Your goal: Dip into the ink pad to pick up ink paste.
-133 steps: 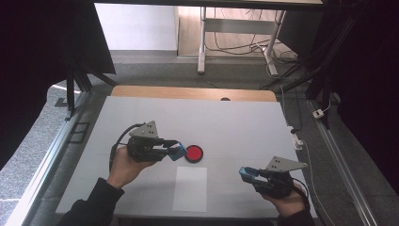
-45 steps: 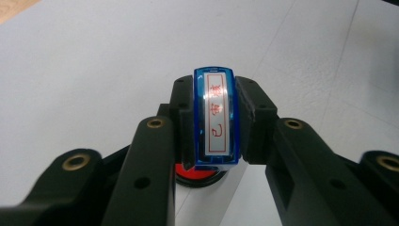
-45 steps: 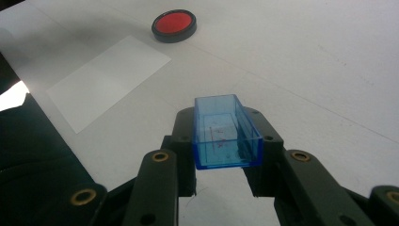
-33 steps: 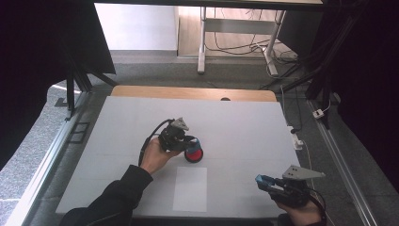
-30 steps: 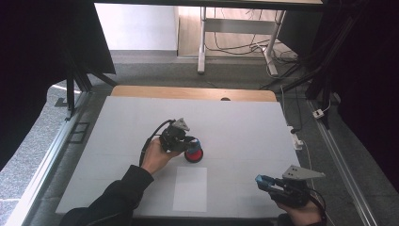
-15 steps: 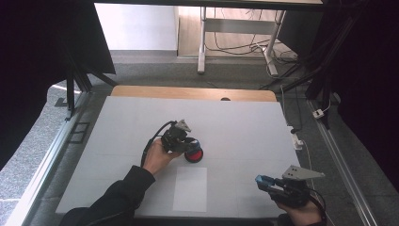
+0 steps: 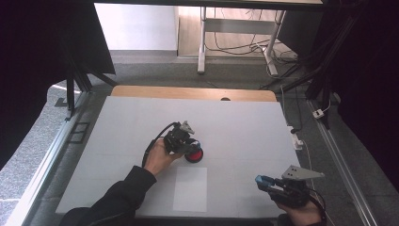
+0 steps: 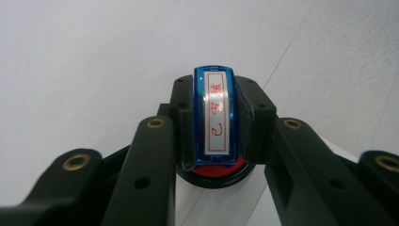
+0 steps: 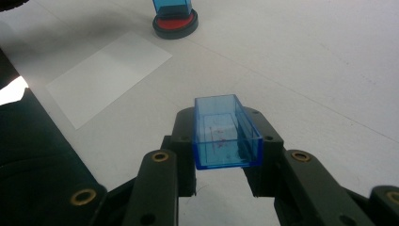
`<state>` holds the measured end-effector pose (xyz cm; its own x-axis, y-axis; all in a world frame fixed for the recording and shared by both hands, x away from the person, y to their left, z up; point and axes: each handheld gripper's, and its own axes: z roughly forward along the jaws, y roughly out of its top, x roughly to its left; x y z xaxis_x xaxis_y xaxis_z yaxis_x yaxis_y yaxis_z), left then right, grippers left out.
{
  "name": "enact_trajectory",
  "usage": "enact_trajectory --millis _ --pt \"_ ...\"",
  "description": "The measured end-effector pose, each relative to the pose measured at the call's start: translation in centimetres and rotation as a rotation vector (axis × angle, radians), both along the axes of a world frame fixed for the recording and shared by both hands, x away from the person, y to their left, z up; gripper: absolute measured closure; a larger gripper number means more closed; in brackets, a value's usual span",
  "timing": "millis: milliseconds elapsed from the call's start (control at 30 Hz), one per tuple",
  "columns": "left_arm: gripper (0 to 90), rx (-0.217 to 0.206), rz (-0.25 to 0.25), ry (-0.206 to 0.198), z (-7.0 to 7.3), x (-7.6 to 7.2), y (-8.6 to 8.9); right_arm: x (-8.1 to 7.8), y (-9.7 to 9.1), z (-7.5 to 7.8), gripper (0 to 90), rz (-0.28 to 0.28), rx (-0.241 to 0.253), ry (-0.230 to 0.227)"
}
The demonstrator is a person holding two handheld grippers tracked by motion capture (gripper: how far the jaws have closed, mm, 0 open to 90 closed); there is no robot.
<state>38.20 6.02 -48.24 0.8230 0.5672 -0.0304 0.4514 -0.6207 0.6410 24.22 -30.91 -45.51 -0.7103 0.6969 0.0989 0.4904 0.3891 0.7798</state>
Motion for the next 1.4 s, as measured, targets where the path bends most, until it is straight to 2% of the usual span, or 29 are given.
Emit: enact_trajectory --millis 133,200,367,533,600,733,800,967,1067,1200,1400 --pt "71.3 0.039 -0.003 -0.033 0.1 -0.4 -0.6 0.0 0.0 0.0 68.6 0.001 0.001 0.0" --pt "71.3 0.036 0.003 -0.029 0.1 -0.4 -0.6 0.0 0.0 0.0 68.6 0.002 -0.001 0.0" --pt "71.3 -0.023 0.031 0.031 -0.1 0.2 0.1 0.0 0.1 0.0 68.6 0.002 -0.007 0.0" --pt "71.3 -0.065 0.036 0.066 -0.3 0.7 0.7 0.0 0.1 0.0 68.6 0.003 -0.008 0.0" --pt "71.3 -0.064 0.034 0.056 -0.3 0.6 0.6 0.0 0.1 0.0 68.6 0.001 -0.008 -0.001" --pt "71.2 -0.012 0.021 -0.012 -0.2 -0.3 -0.1 0.0 0.1 0.0 68.6 0.001 -0.01 0.0" --pt "71.2 0.003 0.013 -0.029 -0.2 -0.5 -0.2 0.0 0.1 0.0 68.5 0.002 -0.011 -0.001" --pt "70.9 0.003 0.004 -0.03 0.0 -0.4 -0.1 -0.1 0.1 0.0 68.5 0.002 -0.01 -0.002" --pt "70.9 -0.035 0.002 -0.019 0.4 -0.5 0.0 0.0 0.1 0.0 68.5 0.002 -0.011 -0.004" --pt "70.9 -0.056 -0.001 -0.013 1.0 -0.6 0.2 -0.1 0.1 0.0 68.5 0.002 -0.012 -0.004" --pt "70.8 -0.056 -0.005 0.013 0.7 -0.5 0.4 -0.1 0.1 0.0 68.5 0.004 -0.01 -0.002"
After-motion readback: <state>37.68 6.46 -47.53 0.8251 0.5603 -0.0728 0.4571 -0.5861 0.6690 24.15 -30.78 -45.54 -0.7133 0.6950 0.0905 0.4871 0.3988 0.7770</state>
